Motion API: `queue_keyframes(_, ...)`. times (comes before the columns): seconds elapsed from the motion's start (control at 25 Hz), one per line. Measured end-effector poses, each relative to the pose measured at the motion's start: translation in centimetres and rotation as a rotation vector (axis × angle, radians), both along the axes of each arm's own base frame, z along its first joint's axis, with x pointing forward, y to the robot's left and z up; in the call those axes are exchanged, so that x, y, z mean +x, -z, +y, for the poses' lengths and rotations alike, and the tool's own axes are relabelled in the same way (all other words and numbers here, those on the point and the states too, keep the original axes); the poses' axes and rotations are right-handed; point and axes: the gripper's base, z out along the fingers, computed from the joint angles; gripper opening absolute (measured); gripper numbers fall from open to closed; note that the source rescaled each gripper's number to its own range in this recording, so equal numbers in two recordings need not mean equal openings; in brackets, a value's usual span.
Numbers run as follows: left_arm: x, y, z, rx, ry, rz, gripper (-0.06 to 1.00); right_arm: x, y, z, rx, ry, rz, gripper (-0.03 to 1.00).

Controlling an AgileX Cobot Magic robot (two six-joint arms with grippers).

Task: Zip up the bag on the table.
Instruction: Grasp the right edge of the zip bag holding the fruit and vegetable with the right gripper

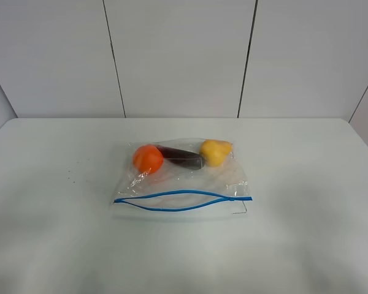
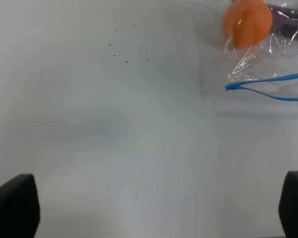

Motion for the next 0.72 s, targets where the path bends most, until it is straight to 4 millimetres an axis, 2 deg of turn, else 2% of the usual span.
queue_keyframes(0.16,0.0,0.0,0.0,0.0,0.0,0.0,1.0,2.4,-1.4,0.0,0.023,0.012,0.098,1.0)
queue_keyframes(0.32,0.0,0.0,0.0,0.0,0.0,0.0,1.0,7.5,-1.6,0.2,0.091,0.007,0.229,1.0)
queue_keyframes(0.6,0.0,0.0,0.0,0.0,0.0,0.0,1.0,19.0,1.2,2.2,0.26,-0.18,0.429,1.0)
queue_keyframes(0.72,0.0,0.0,0.0,0.0,0.0,0.0,1.0,24.1,3.7,2.6,0.354,-0.292,0.543,1.0)
